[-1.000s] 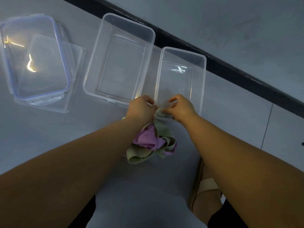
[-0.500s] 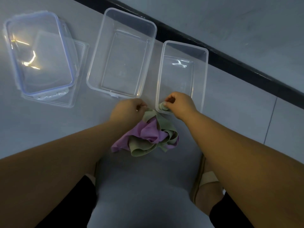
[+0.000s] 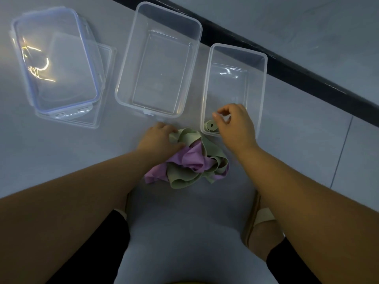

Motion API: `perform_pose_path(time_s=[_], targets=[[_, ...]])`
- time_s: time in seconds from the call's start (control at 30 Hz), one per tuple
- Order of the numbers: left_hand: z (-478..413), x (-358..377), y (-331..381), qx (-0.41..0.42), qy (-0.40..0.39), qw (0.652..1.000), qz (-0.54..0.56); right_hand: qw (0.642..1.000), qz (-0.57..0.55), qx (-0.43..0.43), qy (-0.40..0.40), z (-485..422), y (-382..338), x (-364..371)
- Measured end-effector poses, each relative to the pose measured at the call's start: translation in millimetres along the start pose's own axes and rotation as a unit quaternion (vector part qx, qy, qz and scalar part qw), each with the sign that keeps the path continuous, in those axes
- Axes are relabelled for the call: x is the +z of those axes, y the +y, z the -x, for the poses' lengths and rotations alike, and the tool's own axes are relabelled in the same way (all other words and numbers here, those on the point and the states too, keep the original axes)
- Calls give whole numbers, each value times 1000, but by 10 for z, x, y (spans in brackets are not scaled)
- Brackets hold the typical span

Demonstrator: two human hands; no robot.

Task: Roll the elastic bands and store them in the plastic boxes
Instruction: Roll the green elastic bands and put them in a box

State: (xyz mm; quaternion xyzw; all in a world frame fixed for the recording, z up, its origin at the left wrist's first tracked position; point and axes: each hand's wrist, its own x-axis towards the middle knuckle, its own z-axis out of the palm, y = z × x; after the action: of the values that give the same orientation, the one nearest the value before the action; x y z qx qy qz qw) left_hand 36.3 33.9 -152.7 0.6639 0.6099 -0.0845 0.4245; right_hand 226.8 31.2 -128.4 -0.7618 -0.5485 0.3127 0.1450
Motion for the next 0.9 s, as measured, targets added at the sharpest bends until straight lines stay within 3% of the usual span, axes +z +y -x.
perform_pose_path(time_s=[0.13,0.27,0.37,0.47,0.67,0.9], targets=[[-37,7,-22,-42,-35,998,24,999,-27,-17,6,535,-25,148],[4,-71,-65,4,-92,995,25,984,-76,145,-67,863,96,472],[98,-178,-126,10,-128,991,35,966,-122,197,-114,912,96,573],[227,-366,-207,-22,-157,987,39,964,-136,189,-127,933,49,435],[643,-773,111,-44,-229,960,155,956,-185,204,-100,1091,-49,-116],[1441,-1127,808,-39,-187,943,272,856,-402,319,-66,1575,-454,-660]])
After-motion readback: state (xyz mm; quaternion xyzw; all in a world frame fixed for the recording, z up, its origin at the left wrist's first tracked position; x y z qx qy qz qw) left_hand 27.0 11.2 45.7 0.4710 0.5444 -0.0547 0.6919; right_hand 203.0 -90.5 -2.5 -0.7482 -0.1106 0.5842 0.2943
